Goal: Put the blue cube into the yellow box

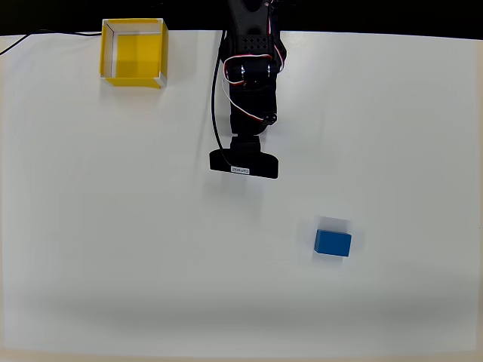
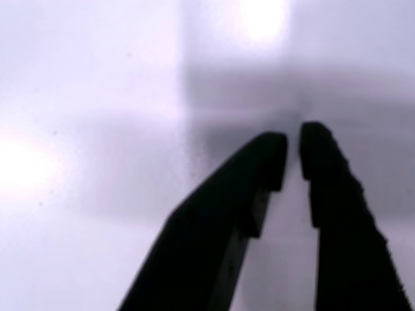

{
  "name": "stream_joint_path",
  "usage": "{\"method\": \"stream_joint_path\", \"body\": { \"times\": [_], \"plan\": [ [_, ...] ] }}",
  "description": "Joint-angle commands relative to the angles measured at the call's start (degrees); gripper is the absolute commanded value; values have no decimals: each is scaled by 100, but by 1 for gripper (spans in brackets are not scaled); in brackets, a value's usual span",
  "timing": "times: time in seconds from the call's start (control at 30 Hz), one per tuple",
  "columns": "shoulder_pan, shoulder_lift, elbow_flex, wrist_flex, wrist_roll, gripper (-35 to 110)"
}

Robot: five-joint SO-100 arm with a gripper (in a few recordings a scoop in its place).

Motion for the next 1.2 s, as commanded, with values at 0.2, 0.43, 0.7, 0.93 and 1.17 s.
{"method": "stream_joint_path", "body": {
  "times": [0.2,0.43,0.7,0.93,1.17],
  "plan": [
    [-114,185,149,79,-79,0],
    [-114,185,149,79,-79,0],
    [-105,185,149,79,-88,0],
    [-88,167,149,79,-123,0],
    [-88,-404,-431,-97,-536,3]
  ]
}}
